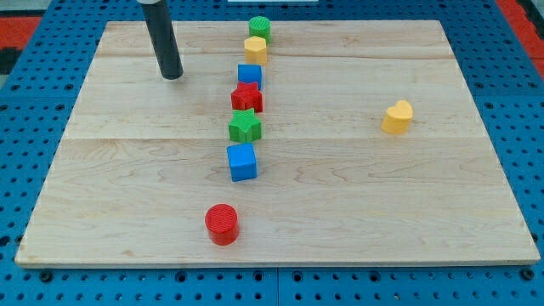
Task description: Slide the blue triangle into yellow heart towards left
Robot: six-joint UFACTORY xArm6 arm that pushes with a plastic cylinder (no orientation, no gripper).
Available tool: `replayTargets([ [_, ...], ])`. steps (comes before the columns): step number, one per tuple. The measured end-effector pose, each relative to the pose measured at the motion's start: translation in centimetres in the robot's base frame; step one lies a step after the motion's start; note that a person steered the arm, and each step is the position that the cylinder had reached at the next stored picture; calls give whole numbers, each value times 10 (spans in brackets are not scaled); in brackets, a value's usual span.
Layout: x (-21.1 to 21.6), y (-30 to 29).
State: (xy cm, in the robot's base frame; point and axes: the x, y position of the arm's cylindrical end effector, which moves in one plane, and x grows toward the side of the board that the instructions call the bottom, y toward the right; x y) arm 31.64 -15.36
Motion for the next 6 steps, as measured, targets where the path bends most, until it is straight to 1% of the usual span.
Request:
replayTargets([
  [1, 0, 3],
  [2, 0, 20],
  [3, 28, 19],
  [4, 35, 39],
  [5, 1, 51],
  [6, -8, 127],
])
